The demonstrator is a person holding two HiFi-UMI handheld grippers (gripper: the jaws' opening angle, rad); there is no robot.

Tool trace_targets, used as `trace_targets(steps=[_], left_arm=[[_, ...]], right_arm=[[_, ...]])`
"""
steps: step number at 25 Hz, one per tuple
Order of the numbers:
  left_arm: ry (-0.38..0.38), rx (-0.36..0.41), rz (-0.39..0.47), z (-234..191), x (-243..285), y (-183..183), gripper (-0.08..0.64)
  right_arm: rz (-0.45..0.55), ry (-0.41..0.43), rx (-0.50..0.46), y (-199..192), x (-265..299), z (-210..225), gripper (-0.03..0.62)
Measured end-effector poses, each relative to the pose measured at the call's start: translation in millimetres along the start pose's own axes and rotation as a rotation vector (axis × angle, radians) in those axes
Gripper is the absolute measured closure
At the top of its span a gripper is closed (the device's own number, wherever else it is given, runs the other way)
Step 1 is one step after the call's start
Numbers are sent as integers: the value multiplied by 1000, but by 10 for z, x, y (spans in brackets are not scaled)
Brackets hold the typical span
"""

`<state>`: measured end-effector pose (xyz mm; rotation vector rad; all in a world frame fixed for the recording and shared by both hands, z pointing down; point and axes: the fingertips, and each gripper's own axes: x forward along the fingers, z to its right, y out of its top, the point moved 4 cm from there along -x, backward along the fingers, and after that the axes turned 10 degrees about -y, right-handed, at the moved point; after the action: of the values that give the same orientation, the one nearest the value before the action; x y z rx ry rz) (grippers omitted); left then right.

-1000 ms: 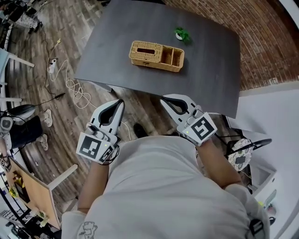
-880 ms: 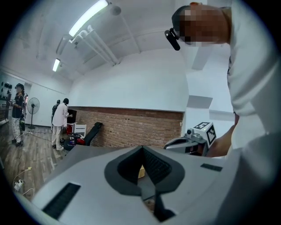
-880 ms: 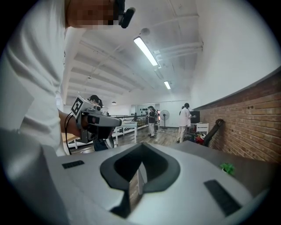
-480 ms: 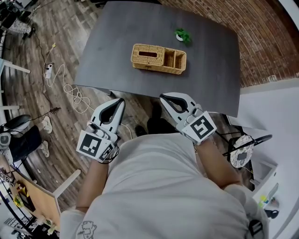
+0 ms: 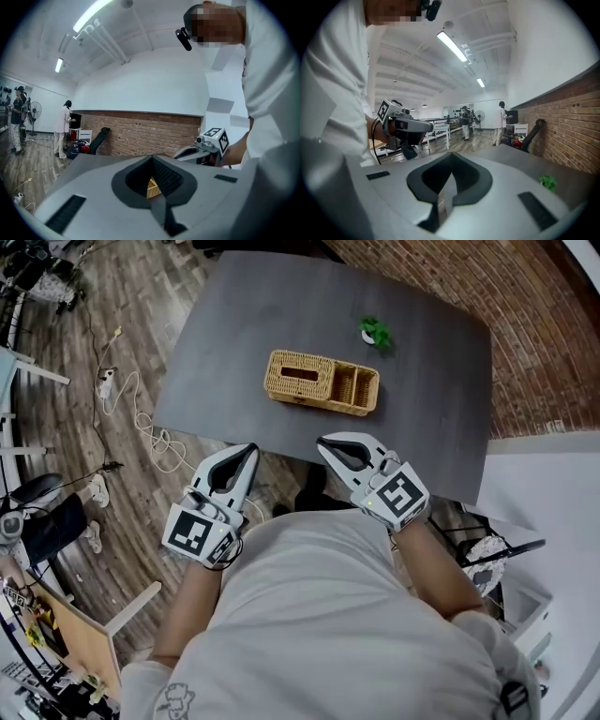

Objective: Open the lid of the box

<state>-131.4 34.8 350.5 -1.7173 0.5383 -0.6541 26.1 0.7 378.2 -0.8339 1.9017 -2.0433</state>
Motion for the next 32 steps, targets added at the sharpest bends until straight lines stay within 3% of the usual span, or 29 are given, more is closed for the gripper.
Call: trace_targets(steps=[6, 21, 32], left_arm=[[7, 4, -30, -68, 446, -30, 549], [19, 14, -49, -308, 788, -37, 549], [-35, -28, -85, -691, 938, -205, 549]], right_arm=[[-32, 75, -19, -90, 92, 310, 586], [-27, 93, 1, -174, 344, 663, 586], [-102, 97, 6, -366, 762, 756, 569]])
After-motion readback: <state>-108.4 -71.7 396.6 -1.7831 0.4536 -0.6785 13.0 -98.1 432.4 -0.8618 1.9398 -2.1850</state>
